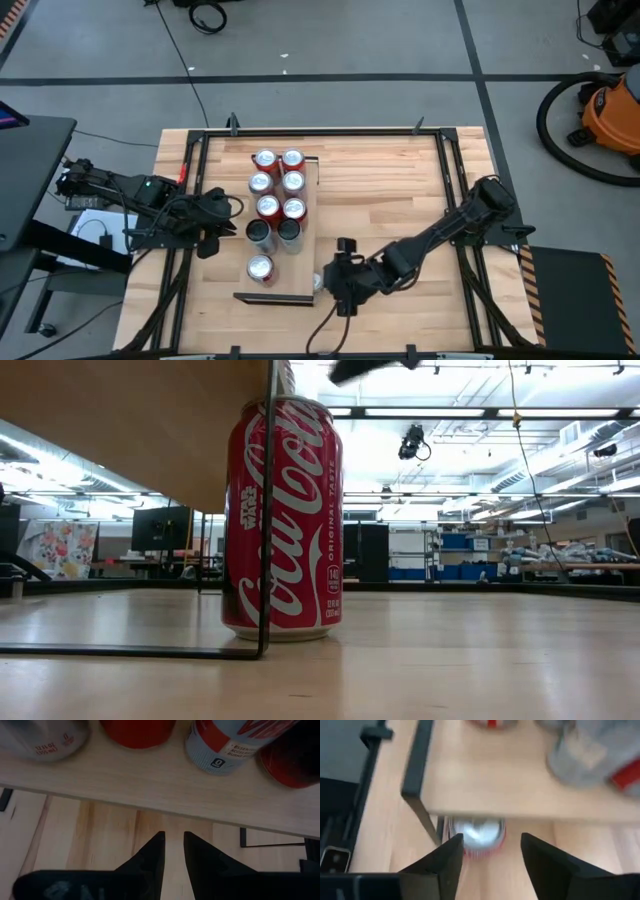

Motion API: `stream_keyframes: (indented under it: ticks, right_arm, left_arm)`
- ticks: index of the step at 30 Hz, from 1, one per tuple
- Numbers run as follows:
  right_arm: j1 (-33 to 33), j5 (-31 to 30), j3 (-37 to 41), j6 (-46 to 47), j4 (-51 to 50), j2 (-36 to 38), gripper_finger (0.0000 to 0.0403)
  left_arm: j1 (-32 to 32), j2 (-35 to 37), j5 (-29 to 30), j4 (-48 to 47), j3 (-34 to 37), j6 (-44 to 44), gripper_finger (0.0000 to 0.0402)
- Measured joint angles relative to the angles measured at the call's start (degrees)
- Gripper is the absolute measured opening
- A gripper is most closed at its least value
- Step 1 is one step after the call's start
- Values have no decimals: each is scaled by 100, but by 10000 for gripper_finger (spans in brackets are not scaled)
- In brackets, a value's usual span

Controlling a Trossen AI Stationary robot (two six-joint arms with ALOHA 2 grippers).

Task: Place canned beverage on shelf
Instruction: Put the red silver soda can on the shelf aligned with the other red silver soda can

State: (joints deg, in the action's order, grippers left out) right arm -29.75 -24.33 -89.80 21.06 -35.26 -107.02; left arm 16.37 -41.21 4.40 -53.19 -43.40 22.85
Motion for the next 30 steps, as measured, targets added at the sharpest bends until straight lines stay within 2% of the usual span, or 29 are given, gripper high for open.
stream_keyframes:
  ticks: [6,12,16,19,24,30]
  right_arm:
    - [-221,-287,255,1033,-813,-6,266]
    - [-427,-649,1068,1808,-737,0,330]
    - [-487,-861,1769,2013,242,0,360]
    - [-498,-830,2312,1965,1690,0,373]
    - [-516,-952,2989,1739,3451,0,384]
    - [-594,-1478,3445,1137,4953,0,385]
  left_arm:
    - [1,-2,0,2,0,11,79]
    - [1,-2,2,2,0,11,79]
    - [1,-2,2,2,0,11,79]
    - [0,-2,7,3,0,11,79]
    - [0,-3,17,49,0,130,79]
    - [1,-2,17,161,-7,208,79]
